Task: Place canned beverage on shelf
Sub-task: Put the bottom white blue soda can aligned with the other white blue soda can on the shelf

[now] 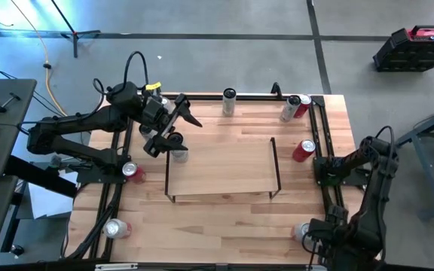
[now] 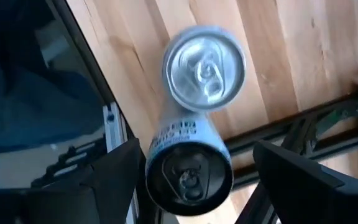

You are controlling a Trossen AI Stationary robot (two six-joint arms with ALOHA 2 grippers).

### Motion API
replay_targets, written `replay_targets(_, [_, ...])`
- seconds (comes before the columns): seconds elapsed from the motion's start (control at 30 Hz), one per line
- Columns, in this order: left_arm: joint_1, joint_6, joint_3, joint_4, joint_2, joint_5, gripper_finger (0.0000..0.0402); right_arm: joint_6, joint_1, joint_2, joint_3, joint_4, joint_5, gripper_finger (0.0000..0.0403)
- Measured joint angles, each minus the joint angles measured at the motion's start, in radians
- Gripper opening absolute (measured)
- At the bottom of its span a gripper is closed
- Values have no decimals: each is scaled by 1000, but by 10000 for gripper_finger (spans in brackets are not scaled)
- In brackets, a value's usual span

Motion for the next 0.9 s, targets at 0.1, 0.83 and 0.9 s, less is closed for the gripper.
replay_targets(0.1, [0,16,0,-10,0,0,337,0,1,4,0,29,-7,299])
replay_targets(0.83, [0,59,0,-67,0,-2,337,-50,51,57,0,35,12,299])
replay_targets(0.9, [0,59,0,-66,0,-2,337,-56,51,72,0,33,-25,299])
